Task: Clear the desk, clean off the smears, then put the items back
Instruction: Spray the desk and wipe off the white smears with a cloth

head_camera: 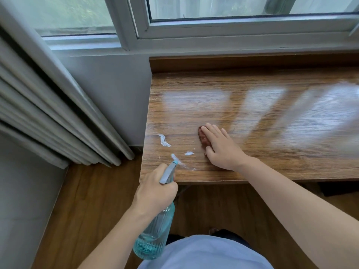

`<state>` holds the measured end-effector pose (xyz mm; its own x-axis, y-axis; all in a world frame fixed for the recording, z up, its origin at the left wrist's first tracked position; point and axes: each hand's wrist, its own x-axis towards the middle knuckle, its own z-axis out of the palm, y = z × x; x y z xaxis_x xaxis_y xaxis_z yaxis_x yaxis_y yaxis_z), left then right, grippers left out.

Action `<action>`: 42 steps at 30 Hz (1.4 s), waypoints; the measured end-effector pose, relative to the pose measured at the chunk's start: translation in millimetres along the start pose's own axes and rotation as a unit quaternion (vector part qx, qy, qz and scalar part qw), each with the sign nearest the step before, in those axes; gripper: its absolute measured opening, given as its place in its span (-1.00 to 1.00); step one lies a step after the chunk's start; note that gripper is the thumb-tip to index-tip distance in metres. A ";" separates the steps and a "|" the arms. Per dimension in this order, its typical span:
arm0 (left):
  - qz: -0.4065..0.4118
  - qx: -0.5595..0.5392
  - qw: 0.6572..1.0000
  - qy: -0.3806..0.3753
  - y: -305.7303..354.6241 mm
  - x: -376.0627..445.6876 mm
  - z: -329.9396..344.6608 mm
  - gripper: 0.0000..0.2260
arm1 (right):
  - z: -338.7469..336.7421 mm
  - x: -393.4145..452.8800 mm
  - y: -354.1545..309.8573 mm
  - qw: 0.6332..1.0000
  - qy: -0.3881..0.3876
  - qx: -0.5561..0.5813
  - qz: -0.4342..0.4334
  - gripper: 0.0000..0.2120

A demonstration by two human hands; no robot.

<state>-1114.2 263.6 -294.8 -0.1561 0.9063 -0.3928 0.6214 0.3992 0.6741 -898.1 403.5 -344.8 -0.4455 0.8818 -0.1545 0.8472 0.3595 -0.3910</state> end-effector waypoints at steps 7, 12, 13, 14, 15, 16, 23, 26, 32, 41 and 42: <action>-0.021 0.013 1.000 0.016 -17.9 -14.4 12.2 -0.89 | -7.3 -26.6 34.1 1.000 0.002 -0.014 0.020 -0.36; -0.020 0.007 0.998 0.063 -26.5 -23.8 14.3 -0.91 | 0.3 -24.1 27.9 0.999 0.012 -0.021 0.039 -0.35; -0.024 0.007 0.996 0.084 -27.4 -25.2 14.2 -0.91 | 1.3 -23.8 28.5 0.999 0.013 -0.022 0.039 -0.35; -0.026 0.009 0.994 0.105 -27.9 -26.3 13.9 -0.90 | 1.6 -23.6 29.3 0.999 0.013 -0.023 0.038 -0.35; -0.027 0.011 0.992 0.125 -28.8 -27.2 13.7 -0.88 | 1.8 -23.5 30.0 0.999 0.011 -0.022 0.036 -0.35; -0.030 0.013 0.989 0.144 -29.5 -28.2 13.5 -0.85 | 1.9 -23.6 30.4 0.999 0.009 -0.021 0.033 -0.34; -0.068 0.002 0.978 0.198 -30.2 -28.7 9.4 -0.81 | 4.3 -23.8 34.1 1.000 0.008 -0.026 0.008 -0.27; -0.054 -0.019 0.981 0.183 -23.5 -29.3 8.2 -0.86 | 5.3 -22.9 36.8 1.000 0.008 -0.025 -0.009 -0.28; -0.085 -0.042 0.987 0.130 -3.9 -21.6 2.8 -0.91 | -4.3 -20.3 54.9 0.995 -0.016 0.005 -0.100 -0.34; -0.064 -0.045 0.991 0.105 -4.1 -29.0 -9.0 -0.91 | -5.8 -5.0 55.8 0.992 -0.004 -0.082 -0.101 -0.31; -0.062 -0.044 0.991 0.112 -5.4 -29.1 -12.2 -0.89 | -1.4 -0.6 48.7 0.995 0.002 -0.065 -0.076 -0.34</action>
<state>-1122.4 236.7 -279.3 -0.3996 0.8541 -0.3329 0.5197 0.5103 0.6852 -856.2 420.9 -362.5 -0.5704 0.8154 -0.0985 0.8005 0.5250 -0.2892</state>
